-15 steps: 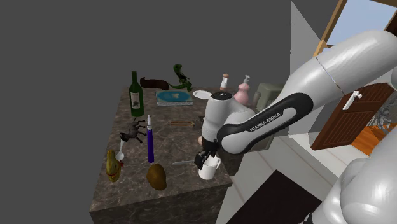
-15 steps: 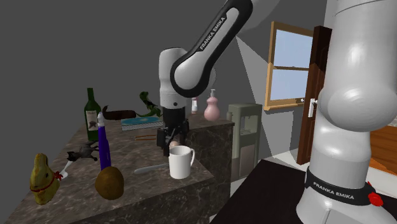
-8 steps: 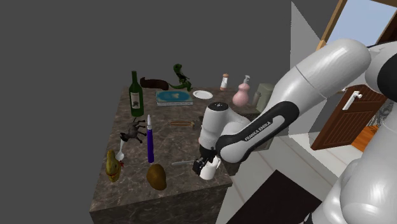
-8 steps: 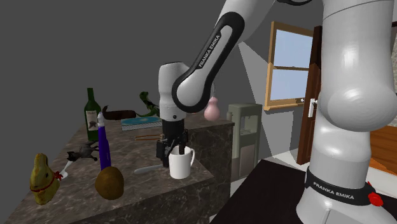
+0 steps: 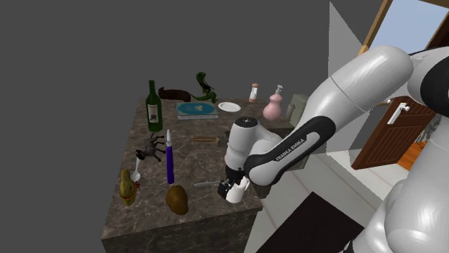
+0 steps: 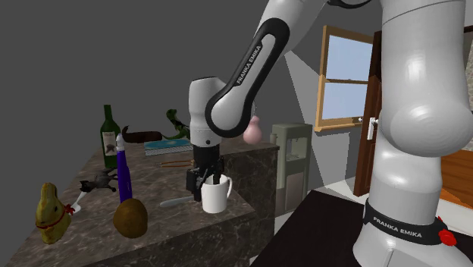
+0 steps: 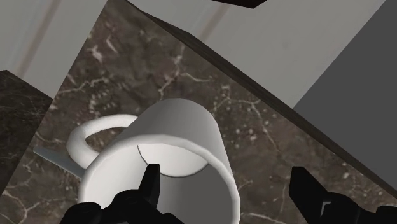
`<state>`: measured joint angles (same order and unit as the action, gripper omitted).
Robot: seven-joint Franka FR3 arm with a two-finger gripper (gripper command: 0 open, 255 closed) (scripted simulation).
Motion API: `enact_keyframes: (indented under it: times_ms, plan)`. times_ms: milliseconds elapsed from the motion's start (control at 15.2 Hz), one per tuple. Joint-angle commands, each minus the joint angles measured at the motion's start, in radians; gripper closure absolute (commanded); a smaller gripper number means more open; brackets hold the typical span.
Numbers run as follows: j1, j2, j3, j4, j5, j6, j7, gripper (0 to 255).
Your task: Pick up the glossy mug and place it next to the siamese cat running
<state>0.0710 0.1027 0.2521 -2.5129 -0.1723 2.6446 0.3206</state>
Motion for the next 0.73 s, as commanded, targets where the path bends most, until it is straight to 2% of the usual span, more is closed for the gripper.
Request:
enact_keyframes:
  times_ms: [0,660]
  plan:
    - [0.000,0.000,0.000,0.000,0.000,0.000,0.000,255]
    - [-0.001,-0.014,0.003,0.001,0.011,-0.013,-0.008,255]
